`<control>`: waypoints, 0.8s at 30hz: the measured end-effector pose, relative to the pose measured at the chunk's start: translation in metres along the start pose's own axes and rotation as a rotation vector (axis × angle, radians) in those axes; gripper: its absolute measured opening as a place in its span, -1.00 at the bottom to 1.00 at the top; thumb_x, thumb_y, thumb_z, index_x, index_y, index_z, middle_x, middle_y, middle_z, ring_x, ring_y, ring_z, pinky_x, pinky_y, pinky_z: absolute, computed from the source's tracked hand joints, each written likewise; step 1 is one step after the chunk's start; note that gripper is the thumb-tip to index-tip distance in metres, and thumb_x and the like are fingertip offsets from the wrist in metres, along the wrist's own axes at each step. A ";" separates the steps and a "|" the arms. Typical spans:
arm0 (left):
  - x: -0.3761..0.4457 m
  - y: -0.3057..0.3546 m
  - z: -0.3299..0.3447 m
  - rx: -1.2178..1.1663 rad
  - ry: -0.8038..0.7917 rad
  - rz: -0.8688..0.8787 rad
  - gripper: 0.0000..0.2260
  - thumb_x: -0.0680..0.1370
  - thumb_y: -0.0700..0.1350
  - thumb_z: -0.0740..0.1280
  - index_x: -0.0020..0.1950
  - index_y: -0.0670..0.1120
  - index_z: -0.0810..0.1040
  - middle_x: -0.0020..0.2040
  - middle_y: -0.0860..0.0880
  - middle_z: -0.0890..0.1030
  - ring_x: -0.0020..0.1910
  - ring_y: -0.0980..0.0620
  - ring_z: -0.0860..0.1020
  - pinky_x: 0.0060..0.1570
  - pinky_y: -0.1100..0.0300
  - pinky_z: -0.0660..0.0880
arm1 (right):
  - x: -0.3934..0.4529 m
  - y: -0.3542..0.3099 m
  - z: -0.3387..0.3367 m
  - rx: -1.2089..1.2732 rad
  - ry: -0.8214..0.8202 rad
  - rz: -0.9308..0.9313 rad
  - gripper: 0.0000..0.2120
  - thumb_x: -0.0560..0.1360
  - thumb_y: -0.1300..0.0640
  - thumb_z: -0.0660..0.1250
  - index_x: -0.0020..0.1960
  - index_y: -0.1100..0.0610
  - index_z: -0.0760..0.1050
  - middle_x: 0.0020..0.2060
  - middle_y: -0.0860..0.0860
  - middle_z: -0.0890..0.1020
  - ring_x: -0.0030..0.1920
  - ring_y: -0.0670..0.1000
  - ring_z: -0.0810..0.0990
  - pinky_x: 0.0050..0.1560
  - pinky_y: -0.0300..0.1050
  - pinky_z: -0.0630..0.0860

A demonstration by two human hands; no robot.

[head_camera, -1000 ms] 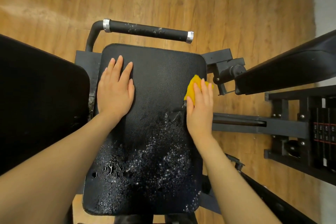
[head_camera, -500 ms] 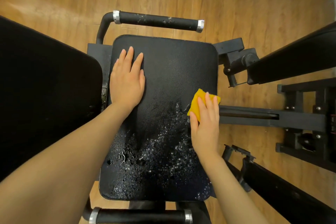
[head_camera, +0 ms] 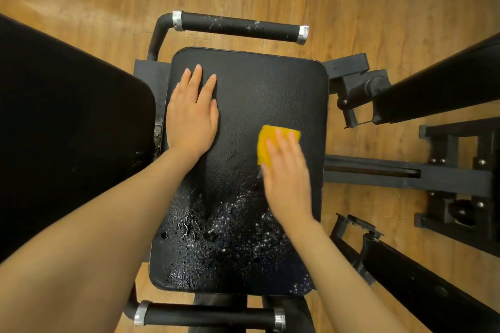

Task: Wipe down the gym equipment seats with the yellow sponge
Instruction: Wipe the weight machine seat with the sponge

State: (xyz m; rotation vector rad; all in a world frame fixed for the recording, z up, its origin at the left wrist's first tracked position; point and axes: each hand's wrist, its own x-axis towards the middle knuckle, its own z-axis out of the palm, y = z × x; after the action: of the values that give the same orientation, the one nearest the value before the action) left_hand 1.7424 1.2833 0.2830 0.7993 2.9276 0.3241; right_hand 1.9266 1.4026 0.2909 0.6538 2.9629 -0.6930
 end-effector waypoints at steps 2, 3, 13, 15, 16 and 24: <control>0.000 0.000 0.000 -0.001 0.003 -0.005 -0.59 0.63 -0.06 0.09 0.50 -0.05 0.26 0.53 -0.11 0.20 0.53 -0.12 0.12 0.46 -0.03 0.13 | 0.009 0.017 -0.010 0.027 0.068 0.173 -0.54 0.58 0.11 0.22 0.45 0.19 0.29 0.47 0.10 0.27 0.51 0.14 0.10 0.48 0.11 0.16; 0.000 0.001 0.000 -0.001 0.004 -0.007 -0.58 0.63 -0.06 0.09 0.50 -0.05 0.26 0.53 -0.11 0.20 0.53 -0.12 0.12 0.46 -0.03 0.13 | 0.011 0.018 -0.011 0.049 0.100 0.239 -0.55 0.59 0.11 0.20 0.45 0.19 0.27 0.49 0.10 0.24 0.52 0.13 0.07 0.49 0.10 0.14; -0.001 -0.001 0.001 0.007 0.020 0.008 -0.58 0.62 -0.06 0.08 0.49 -0.06 0.28 0.52 -0.13 0.23 0.51 -0.14 0.17 0.43 -0.03 0.17 | -0.008 -0.053 0.022 0.025 -0.009 -0.055 -0.57 0.55 0.09 0.19 0.39 0.18 0.36 0.44 0.12 0.34 0.49 0.16 0.18 0.47 0.08 0.20; -0.001 -0.001 0.001 0.004 0.021 0.013 -0.58 0.62 -0.06 0.07 0.49 -0.07 0.28 0.52 -0.13 0.23 0.51 -0.14 0.16 0.44 -0.03 0.17 | -0.008 -0.031 0.013 -0.005 -0.013 -0.043 -0.55 0.52 0.12 0.29 0.38 0.19 0.38 0.42 0.13 0.36 0.47 0.17 0.22 0.45 0.11 0.24; -0.001 0.000 0.001 0.003 0.018 0.013 -0.58 0.62 -0.05 0.07 0.49 -0.06 0.28 0.52 -0.13 0.23 0.52 -0.14 0.16 0.45 -0.03 0.16 | -0.010 -0.017 0.006 -0.012 0.004 0.009 -0.54 0.52 0.13 0.31 0.38 0.21 0.38 0.42 0.14 0.36 0.47 0.17 0.22 0.45 0.13 0.24; -0.001 0.001 -0.001 0.009 0.010 0.003 -0.58 0.62 -0.05 0.07 0.50 -0.04 0.26 0.53 -0.11 0.21 0.52 -0.12 0.14 0.46 -0.01 0.13 | -0.016 -0.040 0.014 0.104 0.073 0.214 -0.53 0.58 0.10 0.20 0.45 0.20 0.27 0.49 0.13 0.22 0.53 0.16 0.02 0.50 0.07 0.05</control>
State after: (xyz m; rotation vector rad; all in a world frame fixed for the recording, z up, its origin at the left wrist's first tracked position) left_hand 1.7434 1.2835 0.2839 0.8059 2.9396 0.3163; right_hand 1.9238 1.3580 0.2965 1.0062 2.8751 -0.8242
